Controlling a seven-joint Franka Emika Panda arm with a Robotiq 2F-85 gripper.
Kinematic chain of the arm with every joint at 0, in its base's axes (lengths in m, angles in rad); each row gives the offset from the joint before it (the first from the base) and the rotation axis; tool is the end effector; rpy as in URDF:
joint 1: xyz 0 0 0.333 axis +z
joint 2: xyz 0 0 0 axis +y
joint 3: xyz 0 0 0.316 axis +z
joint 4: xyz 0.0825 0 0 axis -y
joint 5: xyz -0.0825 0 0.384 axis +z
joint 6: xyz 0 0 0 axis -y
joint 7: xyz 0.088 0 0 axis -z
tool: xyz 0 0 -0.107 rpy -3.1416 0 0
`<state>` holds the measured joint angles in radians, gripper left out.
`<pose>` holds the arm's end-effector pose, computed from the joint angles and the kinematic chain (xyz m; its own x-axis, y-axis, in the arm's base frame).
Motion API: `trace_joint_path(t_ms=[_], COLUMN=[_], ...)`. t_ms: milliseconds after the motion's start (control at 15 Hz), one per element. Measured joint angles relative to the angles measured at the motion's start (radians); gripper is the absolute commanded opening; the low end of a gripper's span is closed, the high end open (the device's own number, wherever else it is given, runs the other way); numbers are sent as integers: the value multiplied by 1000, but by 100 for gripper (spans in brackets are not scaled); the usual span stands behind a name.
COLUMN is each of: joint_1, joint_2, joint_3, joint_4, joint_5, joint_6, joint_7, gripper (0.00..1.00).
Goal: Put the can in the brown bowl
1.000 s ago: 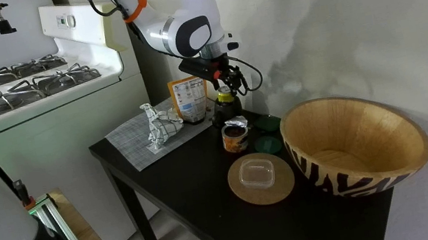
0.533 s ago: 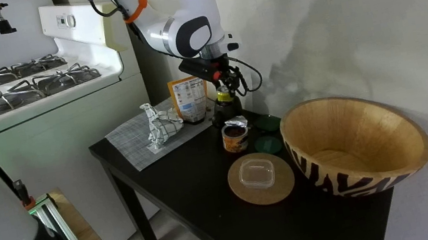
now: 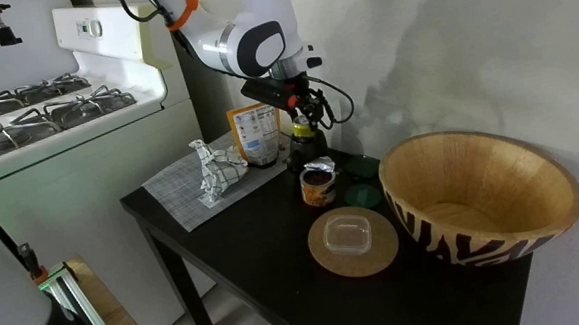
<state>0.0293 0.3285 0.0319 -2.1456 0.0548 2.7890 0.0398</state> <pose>0.5984 0.0337 0.2805 0.9511 -0.0378 0.3064 -0.0215 -0.9982 -0.0564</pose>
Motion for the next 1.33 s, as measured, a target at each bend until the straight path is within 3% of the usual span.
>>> trace_joint_path(t_ms=[533,1000,1333], joint_1=[1,-7,-45], joint_2=[-113,-284,-429], joint_3=[-7,-10,-47], joint_4=[-36,-80,-139], joint_5=[0,3,-1], joint_6=[-8,-139,-194], joint_7=[7,7,7], gripper=[38,38,38])
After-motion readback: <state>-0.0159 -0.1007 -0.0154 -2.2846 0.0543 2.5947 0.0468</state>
